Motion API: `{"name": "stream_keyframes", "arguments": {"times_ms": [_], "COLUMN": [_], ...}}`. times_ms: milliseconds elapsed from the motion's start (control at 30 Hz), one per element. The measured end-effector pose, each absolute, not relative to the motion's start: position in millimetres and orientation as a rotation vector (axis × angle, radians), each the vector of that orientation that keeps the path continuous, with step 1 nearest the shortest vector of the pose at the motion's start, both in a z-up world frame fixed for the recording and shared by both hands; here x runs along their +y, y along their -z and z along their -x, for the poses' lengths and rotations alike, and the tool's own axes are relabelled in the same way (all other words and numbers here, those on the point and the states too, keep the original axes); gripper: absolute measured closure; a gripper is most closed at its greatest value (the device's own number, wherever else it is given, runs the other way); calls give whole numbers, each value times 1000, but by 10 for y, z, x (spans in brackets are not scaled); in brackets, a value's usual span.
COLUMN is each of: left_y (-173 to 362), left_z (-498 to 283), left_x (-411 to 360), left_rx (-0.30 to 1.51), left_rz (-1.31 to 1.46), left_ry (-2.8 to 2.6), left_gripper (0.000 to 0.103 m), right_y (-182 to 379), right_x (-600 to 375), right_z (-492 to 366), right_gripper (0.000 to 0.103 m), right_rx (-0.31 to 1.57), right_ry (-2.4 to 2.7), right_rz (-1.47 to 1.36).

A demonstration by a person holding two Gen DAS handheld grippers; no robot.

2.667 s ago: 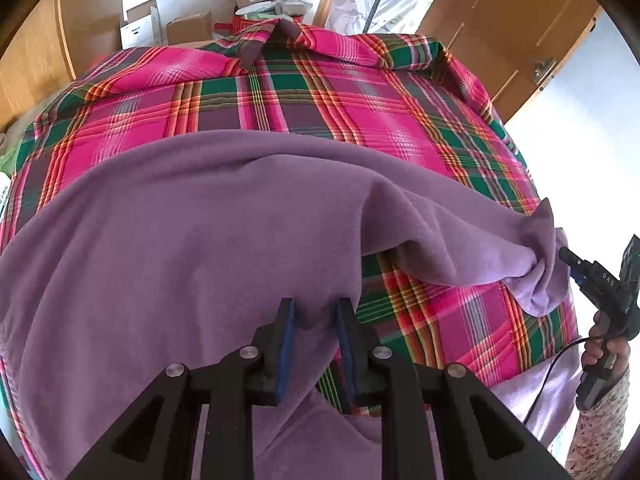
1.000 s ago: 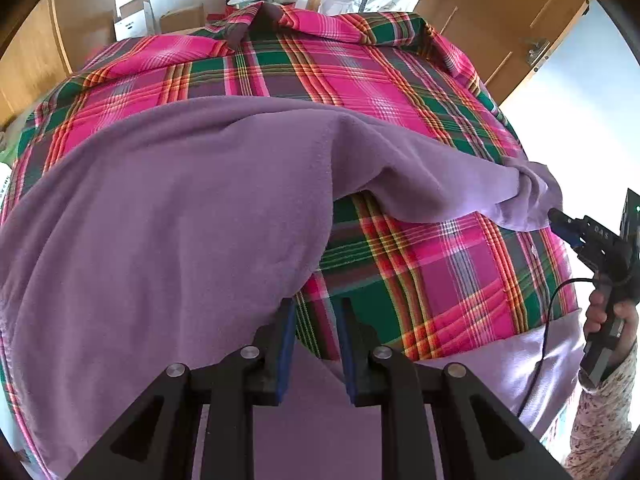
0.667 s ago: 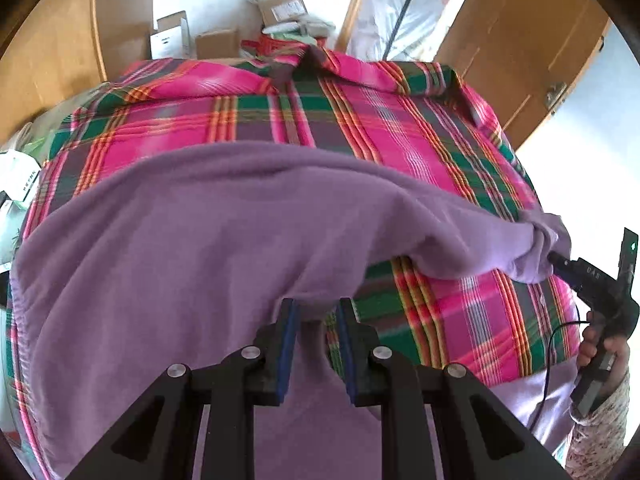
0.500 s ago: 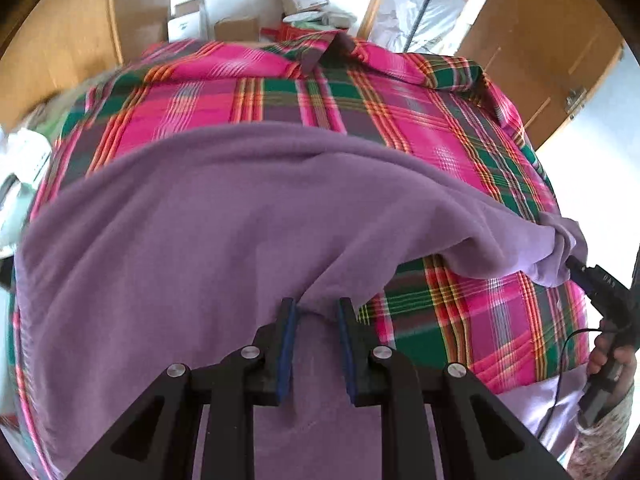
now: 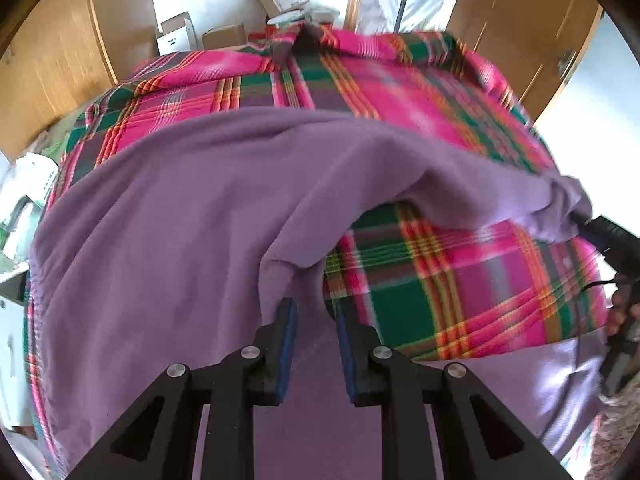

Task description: Fold clothes

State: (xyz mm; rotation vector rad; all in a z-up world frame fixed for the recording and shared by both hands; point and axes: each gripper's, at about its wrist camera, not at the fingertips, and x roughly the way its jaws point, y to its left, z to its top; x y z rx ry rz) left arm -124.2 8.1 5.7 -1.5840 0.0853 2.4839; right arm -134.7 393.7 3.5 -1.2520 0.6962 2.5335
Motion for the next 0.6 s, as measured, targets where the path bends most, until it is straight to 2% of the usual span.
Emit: {"name": "stream_keyframes", "arguments": {"times_ms": [333,367,400,433,467,600], "left_y": [-2,-8,-17,-27,-37,-94], "left_z": [1339,1338,1332,1326,1319,1255], "left_x": [197,193,157,111,65,-62], "left_rx": [173,173,149,117,85,12], "left_rz": [1550,1540,1539,1541,1542,1530], "left_ry": [-2520,-2518,-2506,-2492,-2476,-2452], "left_gripper": [82,88,93,99,99,100], "right_y": [-38,-37,-36,-37,-37,-46], "right_x": [3921,3920,3922,3927,3938,4003], "right_z": [1367,1374,1378,1383,1386,1384], "right_gripper": [65,66,75,90,96,99], "right_rx": [677,673,666,653,649,659], "right_ry": [-2537,-2539,-2537,-2531,-2529,-2533], "right_rz": [1236,1229,1221,1213,1208,1191]}}
